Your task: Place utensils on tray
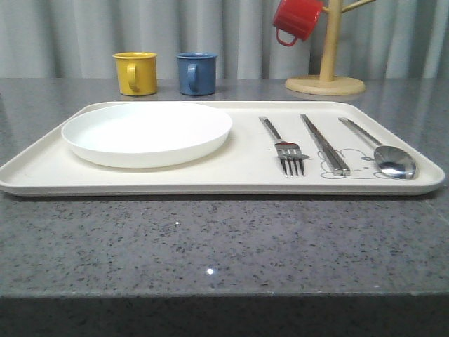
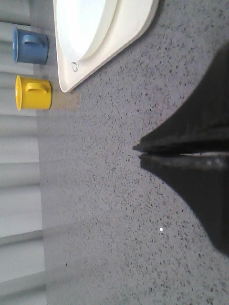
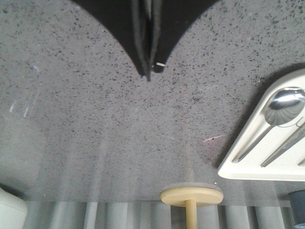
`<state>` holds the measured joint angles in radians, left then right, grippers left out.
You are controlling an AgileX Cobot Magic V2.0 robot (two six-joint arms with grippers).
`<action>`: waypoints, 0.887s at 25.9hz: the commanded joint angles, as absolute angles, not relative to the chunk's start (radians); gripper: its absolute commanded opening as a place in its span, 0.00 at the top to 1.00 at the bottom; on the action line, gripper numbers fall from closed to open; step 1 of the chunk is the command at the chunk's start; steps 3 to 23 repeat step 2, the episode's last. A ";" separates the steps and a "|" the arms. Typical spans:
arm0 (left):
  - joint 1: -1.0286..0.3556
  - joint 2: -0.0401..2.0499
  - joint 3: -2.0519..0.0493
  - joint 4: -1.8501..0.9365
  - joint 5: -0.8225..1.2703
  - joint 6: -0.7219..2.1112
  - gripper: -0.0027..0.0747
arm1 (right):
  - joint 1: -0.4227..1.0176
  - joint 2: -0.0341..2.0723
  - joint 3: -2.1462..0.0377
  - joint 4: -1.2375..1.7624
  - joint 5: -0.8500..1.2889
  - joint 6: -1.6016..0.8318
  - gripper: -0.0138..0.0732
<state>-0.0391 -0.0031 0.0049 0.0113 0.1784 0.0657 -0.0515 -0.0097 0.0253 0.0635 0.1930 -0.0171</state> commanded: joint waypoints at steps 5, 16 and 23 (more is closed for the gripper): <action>-0.039 -0.028 0.008 0.009 0.092 0.059 0.99 | -0.057 -0.027 0.026 0.063 0.121 -0.028 0.98; -0.039 -0.028 0.008 0.009 0.092 0.059 0.99 | -0.057 -0.027 0.026 0.063 0.121 -0.028 0.98; -0.039 -0.028 0.008 0.009 0.092 0.059 0.99 | -0.057 -0.027 0.026 0.063 0.121 -0.028 0.98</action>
